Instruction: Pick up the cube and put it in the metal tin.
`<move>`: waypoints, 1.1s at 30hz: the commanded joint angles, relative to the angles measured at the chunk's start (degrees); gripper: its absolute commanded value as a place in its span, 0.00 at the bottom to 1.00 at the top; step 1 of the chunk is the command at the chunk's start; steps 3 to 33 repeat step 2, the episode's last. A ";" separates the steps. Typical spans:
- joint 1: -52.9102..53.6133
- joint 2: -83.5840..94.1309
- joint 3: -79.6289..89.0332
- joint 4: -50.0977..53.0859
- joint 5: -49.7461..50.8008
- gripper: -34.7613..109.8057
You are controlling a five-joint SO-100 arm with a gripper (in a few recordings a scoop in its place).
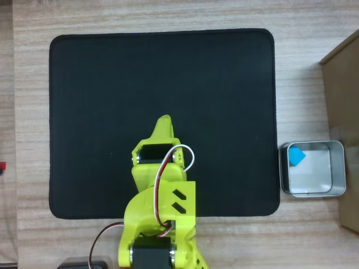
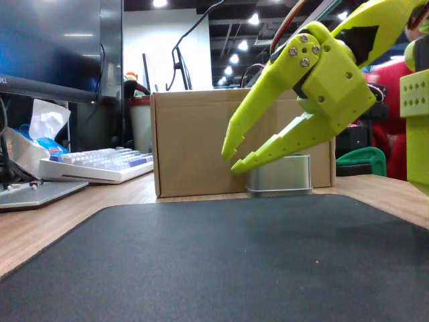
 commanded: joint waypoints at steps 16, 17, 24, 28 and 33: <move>0.18 1.49 0.70 0.70 -0.79 0.26; 0.18 1.49 0.70 0.70 -0.79 0.26; 0.18 1.49 0.70 0.70 -0.79 0.26; 0.18 1.49 0.70 0.70 -0.79 0.26; 0.18 1.49 0.70 0.70 -0.79 0.26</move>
